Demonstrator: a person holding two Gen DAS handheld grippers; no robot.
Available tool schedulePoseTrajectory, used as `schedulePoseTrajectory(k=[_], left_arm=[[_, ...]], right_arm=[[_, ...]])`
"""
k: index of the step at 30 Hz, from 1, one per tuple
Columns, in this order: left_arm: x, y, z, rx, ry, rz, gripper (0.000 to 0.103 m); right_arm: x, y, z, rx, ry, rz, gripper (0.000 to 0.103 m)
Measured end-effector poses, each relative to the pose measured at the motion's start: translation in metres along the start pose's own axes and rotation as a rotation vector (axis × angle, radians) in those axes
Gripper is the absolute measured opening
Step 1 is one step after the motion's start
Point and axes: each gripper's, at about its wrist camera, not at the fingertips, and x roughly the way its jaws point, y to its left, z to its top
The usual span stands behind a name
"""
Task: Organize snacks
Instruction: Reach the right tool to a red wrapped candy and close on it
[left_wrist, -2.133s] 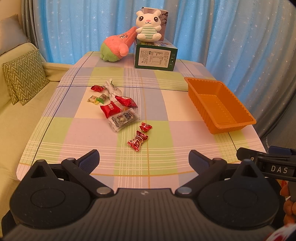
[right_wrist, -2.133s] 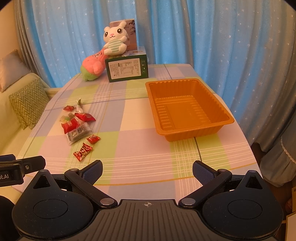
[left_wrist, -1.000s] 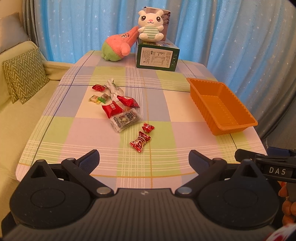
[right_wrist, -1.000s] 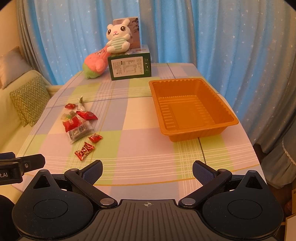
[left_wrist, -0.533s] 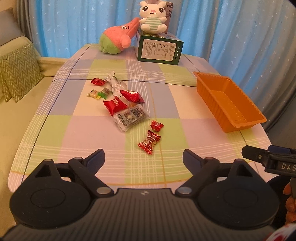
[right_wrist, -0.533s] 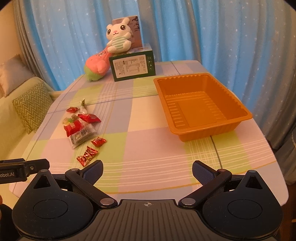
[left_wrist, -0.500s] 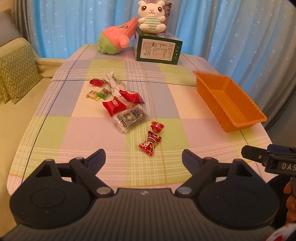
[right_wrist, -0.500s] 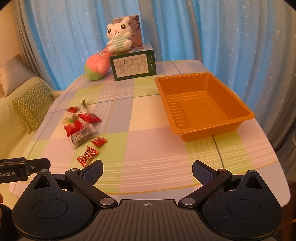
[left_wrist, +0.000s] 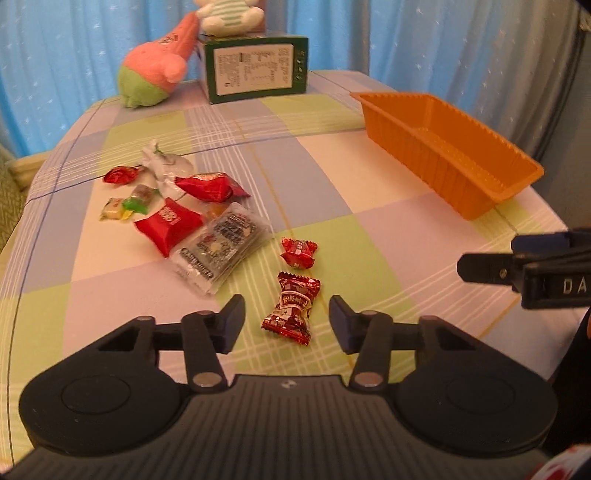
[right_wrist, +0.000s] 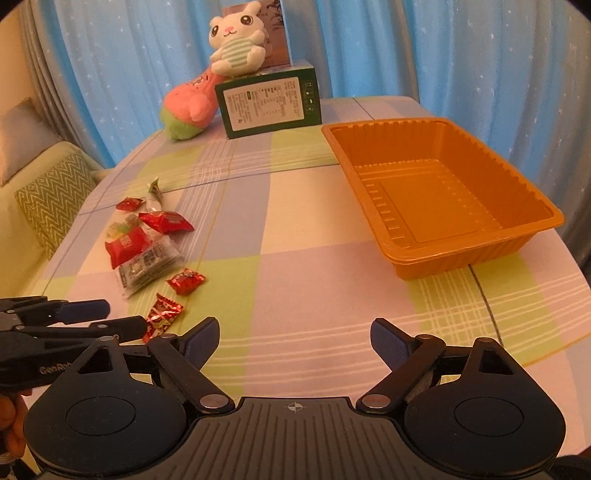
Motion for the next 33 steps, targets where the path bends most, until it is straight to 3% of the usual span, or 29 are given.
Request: schedulePoseTrajectory(k=[6,12,17,21,25,32,33], left_arm=[[0.024,0.002,-0.002,0.038,0.033,-0.025,0.022],[0.019,0.013,-0.003,-0.004,0.032,0.005,0.018],[-0.001,0.036,0.001,-0.079,0.001,0.050,0.018],[-0.017,0.057,0.007,-0.135,-0.029,0.087,0.018],[-0.025,0.067,0.013,-0.160,-0.058,0.097,0.018],[-0.026,0.070,0.013,-0.185,-0.066,0.078,0.018],[-0.026,0.070,0.012,-0.189,-0.065,0.077,0.018]], right_arm=[[0.021,0.001,0.004,0.008,0.017,0.009,0.088],[0.037,0.013,0.010,0.018,0.028,0.058,0.086],[0.052,0.034,0.019,0.044,0.030,0.139,0.076],[0.070,0.048,0.029,0.099,0.035,0.183,0.061],[0.087,0.060,0.039,0.128,0.035,0.173,0.052],[0.100,0.077,0.030,0.001,0.044,0.123,0.040],[0.100,0.078,0.027,-0.018,0.040,0.120,0.034]])
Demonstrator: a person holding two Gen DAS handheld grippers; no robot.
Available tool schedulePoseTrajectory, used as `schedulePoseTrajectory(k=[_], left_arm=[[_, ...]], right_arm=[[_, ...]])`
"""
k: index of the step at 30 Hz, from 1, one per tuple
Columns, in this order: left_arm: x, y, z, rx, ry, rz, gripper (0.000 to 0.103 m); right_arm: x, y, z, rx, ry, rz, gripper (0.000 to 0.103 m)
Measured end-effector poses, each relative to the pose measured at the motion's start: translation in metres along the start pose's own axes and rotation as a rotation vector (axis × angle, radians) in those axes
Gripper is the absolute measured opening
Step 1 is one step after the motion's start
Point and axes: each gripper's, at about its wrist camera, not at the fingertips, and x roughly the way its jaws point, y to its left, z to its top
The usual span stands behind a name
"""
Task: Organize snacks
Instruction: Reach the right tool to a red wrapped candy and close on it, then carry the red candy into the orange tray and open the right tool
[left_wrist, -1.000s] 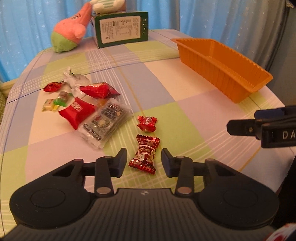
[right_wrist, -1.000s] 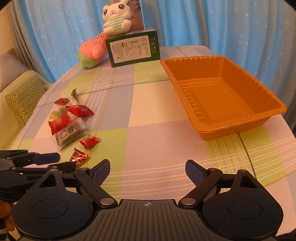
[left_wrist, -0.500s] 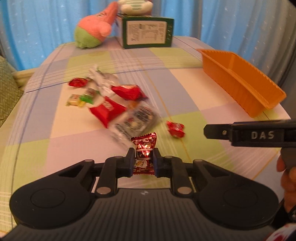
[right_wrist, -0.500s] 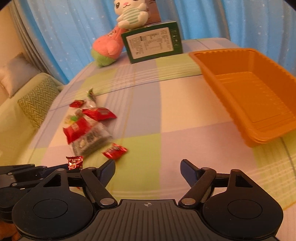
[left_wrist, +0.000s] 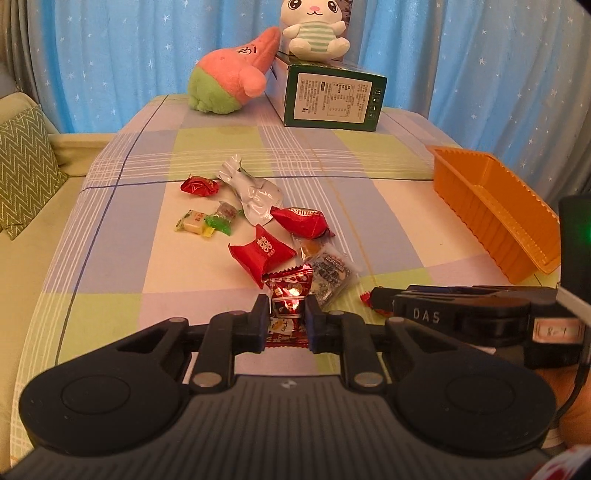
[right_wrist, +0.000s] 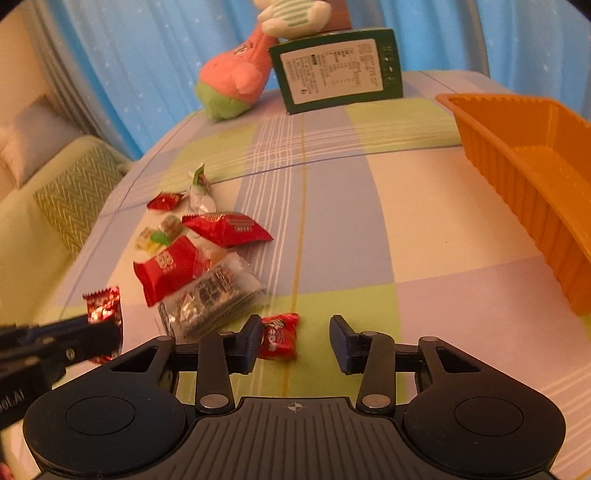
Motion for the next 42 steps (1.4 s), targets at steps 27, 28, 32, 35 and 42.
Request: schedulePoseTrajectory(k=[27,28,32,35,42], left_arm=[[-0.008,-0.113,0.048,0.042,-0.020,-0.144,0.018],[-0.009,-0.120,0.052,0.046,-0.023,-0.154,0.018],[-0.010,-0.143,0.063,0.059,-0.028,-0.190,0.018],[-0.011,-0.161,0.072,0.075,-0.032,-0.214,0.018],[-0.005,-0.201,0.086,0.115,-0.029,-0.258,0.018]], right_arm=[[-0.129,-0.087,0.048,0.027,-0.167,-0.121,0.019],[-0.134,-0.092,0.050,0.033,-0.170,-0.127,0.019],[-0.153,-0.114,0.060,0.058,-0.185,-0.157,0.019],[-0.161,-0.131,0.065,0.069,-0.189,-0.180,0.019],[-0.167,-0.164,0.065,0.058,-0.183,-0.236,0.019]])
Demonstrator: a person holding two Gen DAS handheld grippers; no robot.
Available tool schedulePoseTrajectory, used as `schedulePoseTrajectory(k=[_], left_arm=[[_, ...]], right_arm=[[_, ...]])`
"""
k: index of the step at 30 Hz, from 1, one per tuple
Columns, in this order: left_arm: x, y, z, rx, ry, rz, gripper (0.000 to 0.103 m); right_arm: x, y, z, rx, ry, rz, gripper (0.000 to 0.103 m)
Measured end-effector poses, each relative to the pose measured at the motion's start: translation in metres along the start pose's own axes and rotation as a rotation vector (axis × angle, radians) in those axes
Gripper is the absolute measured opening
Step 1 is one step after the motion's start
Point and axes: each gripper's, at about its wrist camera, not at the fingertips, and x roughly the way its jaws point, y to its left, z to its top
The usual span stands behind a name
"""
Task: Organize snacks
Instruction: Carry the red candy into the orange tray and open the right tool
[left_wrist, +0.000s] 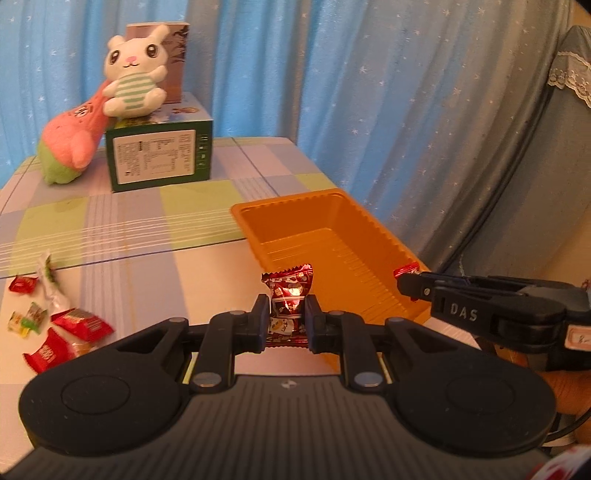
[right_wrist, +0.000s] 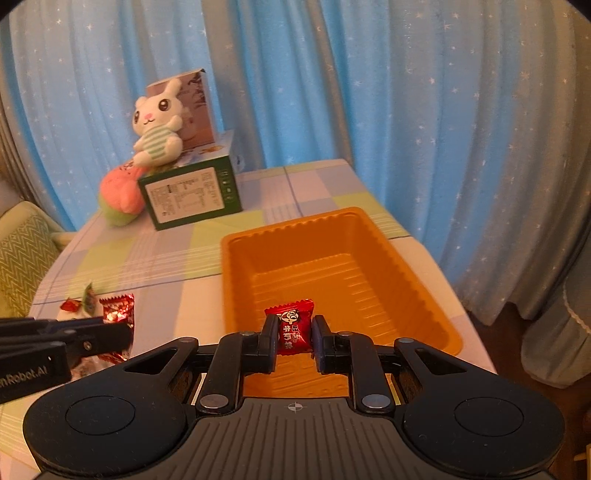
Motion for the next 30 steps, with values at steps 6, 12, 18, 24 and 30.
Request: schedulePoseTrajectory(k=[6,12,18,24,30], left_arm=[[0.021,-0.019,0.009,0.011,0.021,-0.041,0.018],[0.040,-0.030,0.016,0.015,0.037,-0.072,0.018],[0.061,-0.035,0.018,0.009,0.045,-0.106,0.018],[0.080,-0.040,0.018,0.004,0.060,-0.111,0.021],[0.076,-0.037,0.015,0.020,0.040,-0.077,0.038]], right_arm=[[0.006,-0.021,-0.001,0.008,0.012,-0.008,0.019],[0.016,-0.038,0.003,0.030,0.015,0.004,0.019],[0.027,-0.054,0.005,0.058,0.026,-0.001,0.020],[0.031,-0.063,0.002,0.077,0.039,-0.013,0.020],[0.030,-0.069,-0.001,0.097,0.044,-0.005,0.020]])
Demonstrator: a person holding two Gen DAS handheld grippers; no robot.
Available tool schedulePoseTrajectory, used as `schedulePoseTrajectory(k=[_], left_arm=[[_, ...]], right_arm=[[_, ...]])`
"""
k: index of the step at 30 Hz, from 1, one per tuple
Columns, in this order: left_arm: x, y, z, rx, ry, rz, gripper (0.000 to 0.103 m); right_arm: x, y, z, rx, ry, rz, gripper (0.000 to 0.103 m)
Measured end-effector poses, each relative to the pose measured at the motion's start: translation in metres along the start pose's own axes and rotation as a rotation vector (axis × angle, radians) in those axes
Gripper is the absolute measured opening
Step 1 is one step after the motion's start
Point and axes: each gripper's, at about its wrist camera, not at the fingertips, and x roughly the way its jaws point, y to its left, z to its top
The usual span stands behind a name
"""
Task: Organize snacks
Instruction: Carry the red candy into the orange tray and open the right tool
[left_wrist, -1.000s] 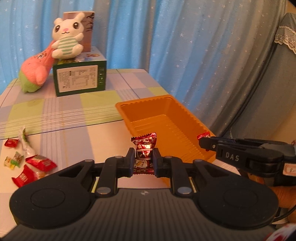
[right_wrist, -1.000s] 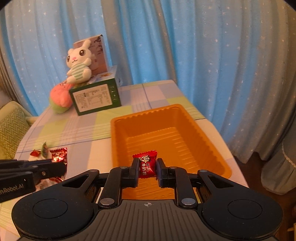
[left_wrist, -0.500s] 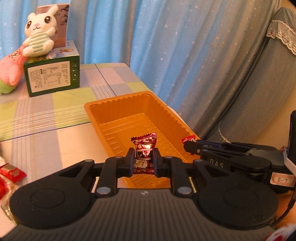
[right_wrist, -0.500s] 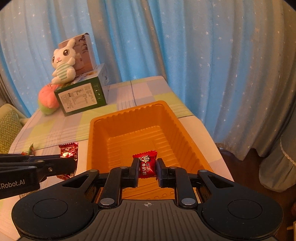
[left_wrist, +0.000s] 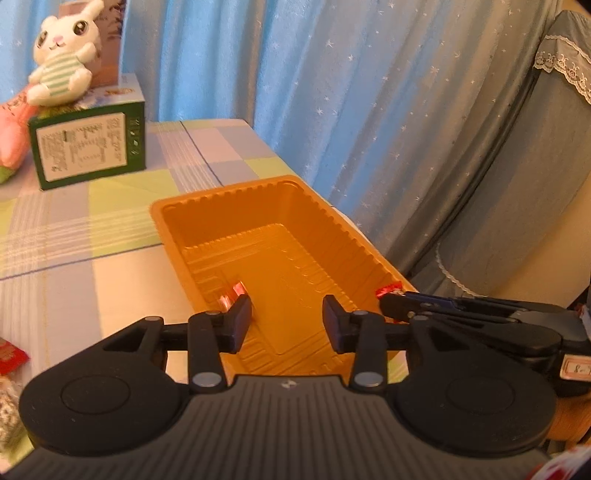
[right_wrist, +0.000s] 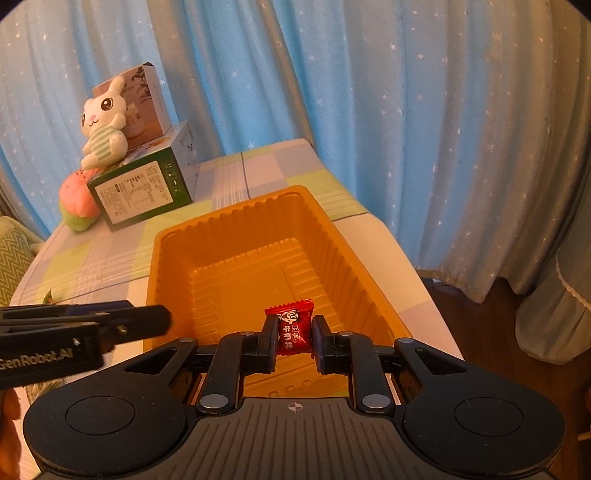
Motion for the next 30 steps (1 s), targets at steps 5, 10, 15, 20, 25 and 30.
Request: schedulePoseTrajectory(k=[5,10,15,20,25,30], left_arm=[[-0.014,0.010,-0.005,-0.016,-0.004,0.043,0.039],[-0.028,0.022,-0.014,-0.041,-0.007,0.071,0.040],[-0.040,0.032,-0.021,-0.049,-0.014,0.101,0.045],[-0.057,0.040,-0.029,-0.056,-0.029,0.130,0.052],[-0.081,0.049,-0.044,-0.066,-0.030,0.159,0.055],[-0.113,0.063,-0.064,-0.084,-0.029,0.207,0.056]], right_arm=[[0.000,-0.001,0.001,0.018,0.000,0.028,0.020],[0.002,0.004,0.007,0.035,-0.009,0.060,0.020],[0.007,0.004,0.016,0.102,-0.025,0.125,0.022],[-0.003,0.003,0.017,0.138,-0.057,0.116,0.065],[-0.023,0.004,0.007,0.178,-0.047,0.105,0.065],[-0.050,0.024,-0.007,0.168,-0.047,0.127,0.065]])
